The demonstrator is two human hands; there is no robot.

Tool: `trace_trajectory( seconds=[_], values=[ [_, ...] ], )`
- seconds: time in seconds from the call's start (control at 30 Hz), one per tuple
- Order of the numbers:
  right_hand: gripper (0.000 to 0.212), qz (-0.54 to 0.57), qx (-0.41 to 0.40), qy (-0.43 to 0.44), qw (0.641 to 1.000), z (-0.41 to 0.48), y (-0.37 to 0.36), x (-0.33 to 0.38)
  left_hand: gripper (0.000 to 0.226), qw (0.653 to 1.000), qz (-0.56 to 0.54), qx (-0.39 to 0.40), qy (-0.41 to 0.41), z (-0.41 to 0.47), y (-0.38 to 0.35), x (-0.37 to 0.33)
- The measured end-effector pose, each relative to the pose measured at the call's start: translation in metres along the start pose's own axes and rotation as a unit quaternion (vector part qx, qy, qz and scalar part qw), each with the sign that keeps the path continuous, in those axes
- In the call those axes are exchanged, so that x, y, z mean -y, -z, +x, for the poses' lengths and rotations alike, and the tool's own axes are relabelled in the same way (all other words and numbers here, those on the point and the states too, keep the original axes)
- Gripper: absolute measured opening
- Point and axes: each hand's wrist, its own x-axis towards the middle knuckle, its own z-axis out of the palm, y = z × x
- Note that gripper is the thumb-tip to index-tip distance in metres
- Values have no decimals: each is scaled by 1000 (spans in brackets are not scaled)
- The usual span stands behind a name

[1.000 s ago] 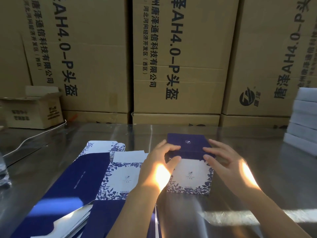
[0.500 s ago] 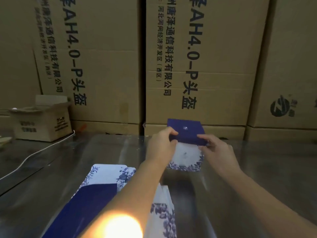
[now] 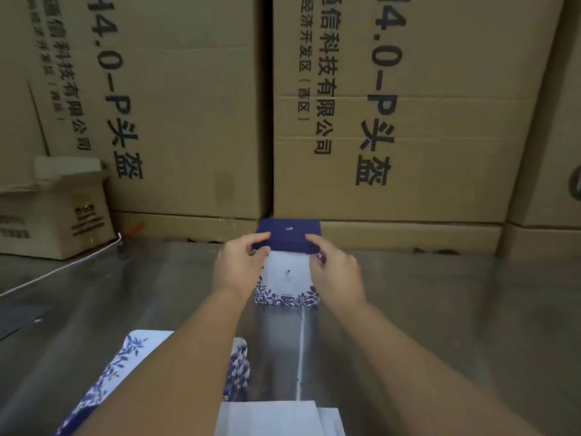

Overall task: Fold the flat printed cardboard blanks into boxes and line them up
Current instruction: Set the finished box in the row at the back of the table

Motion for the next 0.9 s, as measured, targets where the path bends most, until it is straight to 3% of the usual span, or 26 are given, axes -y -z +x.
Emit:
trace_trajectory(
  seconds=[0.1, 0.23, 0.33, 0.47, 0.63, 0.8, 0.9],
  values=[
    [54, 7, 26, 4, 1000, -2, 0, -3, 27, 1000, -24, 9, -10, -1, -7, 7],
    [71, -32, 150, 5, 988, -5, 17, -3, 36, 998, 16, 65, -10, -3, -2, 3],
    [81, -92, 222, 17, 971, -6, 38, 5, 66, 990, 18, 139, 7, -2, 9, -10],
    [87, -125, 195, 15, 973, -4, 69, 24, 98, 987, 35, 143, 65, -2, 29, -38],
    [83, -127, 176, 20, 976, -22, 115, 49, 91, 973, 79, 165, 139, -23, 60, -60],
    [78, -134, 219, 18, 966, -92, 154, 51, 82, 966, 135, 195, 105, -102, 101, -67],
    [72, -102, 258, -28, 960, -151, 164, 42, 77, 947, 241, 206, 51, -163, 122, -56]
  ],
)
